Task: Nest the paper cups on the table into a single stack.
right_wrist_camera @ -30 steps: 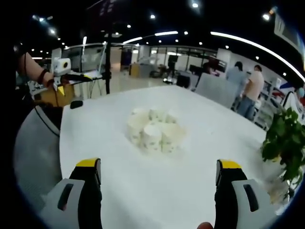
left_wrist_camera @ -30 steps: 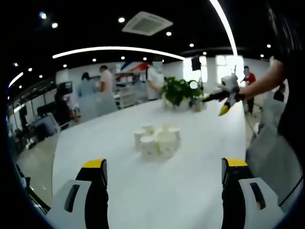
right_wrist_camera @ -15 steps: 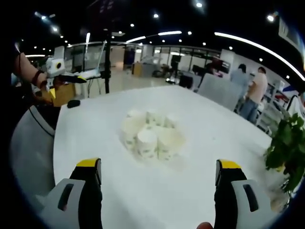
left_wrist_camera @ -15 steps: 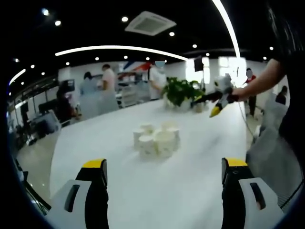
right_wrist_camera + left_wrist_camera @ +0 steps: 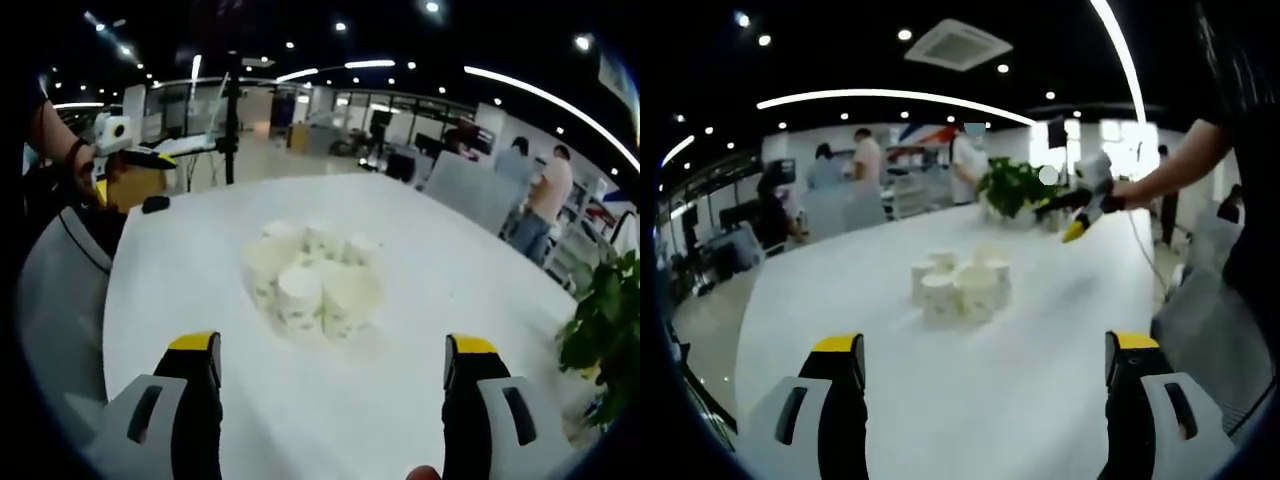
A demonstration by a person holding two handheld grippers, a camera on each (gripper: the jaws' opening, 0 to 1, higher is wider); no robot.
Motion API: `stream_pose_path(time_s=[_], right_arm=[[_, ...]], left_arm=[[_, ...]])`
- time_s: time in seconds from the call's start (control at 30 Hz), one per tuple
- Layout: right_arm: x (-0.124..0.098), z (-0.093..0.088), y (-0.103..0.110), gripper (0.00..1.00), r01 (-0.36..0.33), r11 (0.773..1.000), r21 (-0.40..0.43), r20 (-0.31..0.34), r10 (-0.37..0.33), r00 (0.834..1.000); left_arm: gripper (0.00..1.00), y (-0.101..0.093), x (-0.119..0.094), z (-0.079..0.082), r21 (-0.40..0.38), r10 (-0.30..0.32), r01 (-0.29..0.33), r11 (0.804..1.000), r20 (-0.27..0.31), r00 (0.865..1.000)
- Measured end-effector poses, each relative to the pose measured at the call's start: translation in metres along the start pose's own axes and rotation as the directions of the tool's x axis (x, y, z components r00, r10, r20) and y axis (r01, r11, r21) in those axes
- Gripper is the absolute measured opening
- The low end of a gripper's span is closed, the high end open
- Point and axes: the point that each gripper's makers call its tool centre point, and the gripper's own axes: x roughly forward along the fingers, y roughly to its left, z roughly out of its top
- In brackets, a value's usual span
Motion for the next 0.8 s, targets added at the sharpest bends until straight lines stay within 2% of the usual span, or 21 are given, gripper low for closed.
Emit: stream_pose_path(time_s=[0.33,0.8], right_arm=[[0.014,0.007,-0.014,0.85,-0.023,0.997,-0.078,-0.011,0.022,1.000],[0.041,0.006,-0.026,0.82,-0.074,0.990,-0.123,-0.042,0.069,0.997]], left_arm=[[1.00,-0.004,0.003,-0.002,-0.008,-0.005,0.005,1.000,-0.001,1.000],[1.00,-0.009,0.007,-0.010,-0.046,-0.001,0.000,0.999,-0.007,1.000]])
